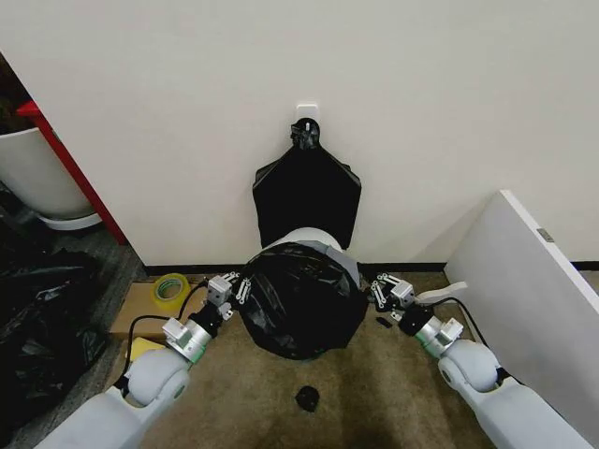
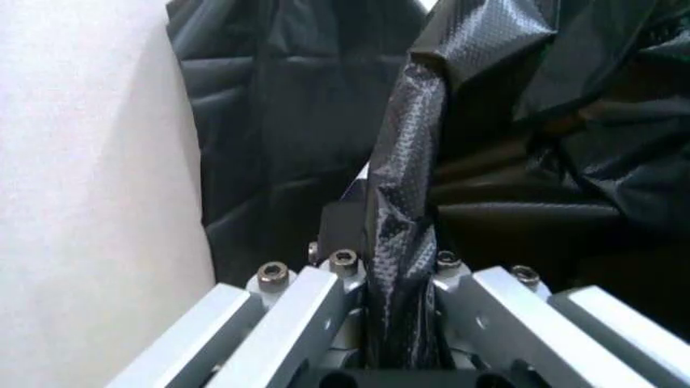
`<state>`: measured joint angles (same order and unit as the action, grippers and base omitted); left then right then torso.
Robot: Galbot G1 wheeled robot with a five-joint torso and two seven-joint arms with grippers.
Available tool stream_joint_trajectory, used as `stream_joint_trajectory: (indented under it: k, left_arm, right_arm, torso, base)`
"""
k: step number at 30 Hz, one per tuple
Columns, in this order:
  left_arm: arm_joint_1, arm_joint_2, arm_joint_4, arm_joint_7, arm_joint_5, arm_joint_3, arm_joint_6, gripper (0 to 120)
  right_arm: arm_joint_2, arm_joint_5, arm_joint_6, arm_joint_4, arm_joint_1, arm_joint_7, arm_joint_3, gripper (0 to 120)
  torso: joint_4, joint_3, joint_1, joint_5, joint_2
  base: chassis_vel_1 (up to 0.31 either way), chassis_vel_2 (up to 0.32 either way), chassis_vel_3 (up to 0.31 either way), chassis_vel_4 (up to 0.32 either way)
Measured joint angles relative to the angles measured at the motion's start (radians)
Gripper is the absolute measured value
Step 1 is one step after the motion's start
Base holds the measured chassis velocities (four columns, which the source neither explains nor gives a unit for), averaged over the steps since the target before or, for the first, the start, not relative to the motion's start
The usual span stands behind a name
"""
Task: Place the garbage bag over the trash bin.
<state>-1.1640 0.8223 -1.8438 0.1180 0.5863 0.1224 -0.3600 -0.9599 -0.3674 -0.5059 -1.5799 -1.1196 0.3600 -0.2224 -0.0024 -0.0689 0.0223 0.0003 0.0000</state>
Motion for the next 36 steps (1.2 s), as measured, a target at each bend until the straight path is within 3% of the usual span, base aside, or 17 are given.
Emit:
stream_joint_trajectory:
  k: [7,11,17,18,25,27,32,35,36]
  left_arm:
    - [-0.004,-0.002,0.012,0.014,0.018,0.014,0.004,1]
    - [-0.006,0.002,0.027,0.02,-0.015,0.015,-0.01,1]
    - [-0.004,0.003,0.034,0.021,-0.027,0.015,-0.018,1]
    - [-0.004,0.003,0.034,0.021,-0.027,0.015,-0.018,1]
    - [0.0,0.0,0.033,0.014,-0.024,0.018,-0.018,1]
    - [0.0,-0.001,0.033,0.014,-0.024,0.019,-0.018,1]
    - [-0.001,0.002,0.033,0.012,-0.025,0.019,-0.018,1]
    - [-0.001,0.002,0.033,0.01,-0.025,0.019,-0.017,1]
    - [-0.001,0.003,0.033,0.01,-0.025,0.018,-0.017,1]
  right_arm:
    - [0.001,-0.041,-0.024,-0.002,-0.002,-0.037,-0.012,0]
    - [0.026,-0.195,0.02,-0.061,-0.016,-0.033,-0.016,10]
    - [0.069,-0.559,0.169,-0.212,-0.064,0.037,-0.011,34]
    - [0.069,-0.559,0.169,-0.212,-0.064,0.037,-0.011,34]
    - [0.073,-0.575,0.203,-0.231,-0.072,0.19,-0.011,65]
    - [0.074,-0.571,0.205,-0.23,-0.073,0.203,-0.011,68]
    - [0.071,-0.529,0.208,-0.21,-0.072,0.23,-0.012,90]
    - [0.071,-0.521,0.209,-0.204,-0.07,0.228,-0.011,95]
    - [0.071,-0.518,0.209,-0.202,-0.07,0.227,-0.01,91]
  torso:
    - [0.0,0.0,0.0,0.0,0.0]
    - [-0.0001,0.0,0.0,-0.0001,0.0]
    - [-0.0002,0.0,0.0,-0.0003,0.0]
    - [-0.0002,0.0,0.0,-0.0003,0.0]
    - [-0.0001,0.0,0.0,-0.0001,0.0]
    - [-0.0001,0.0,0.0,-0.0001,0.0]
    - [-0.0001,0.0,0.0,-0.0001,0.0]
    - [-0.0001,0.0,0.0,-0.0001,0.0]
    - [-0.0001,0.0,0.0,-0.0001,0.0]
  base:
    - [0.0,0.0,0.0,0.0]
    - [0.0,0.0,0.0,0.0]
    - [0.0,0.0,0.0,0.0]
    - [0.0,0.0,0.0,0.0]
    - [0.0,0.0,0.0,0.0]
    - [0.0,0.0,0.0,0.0]
    - [0.0,0.0,0.0,0.0]
    - [0.0,0.0,0.0,0.0]
    - [0.0,0.0,0.0,0.0]
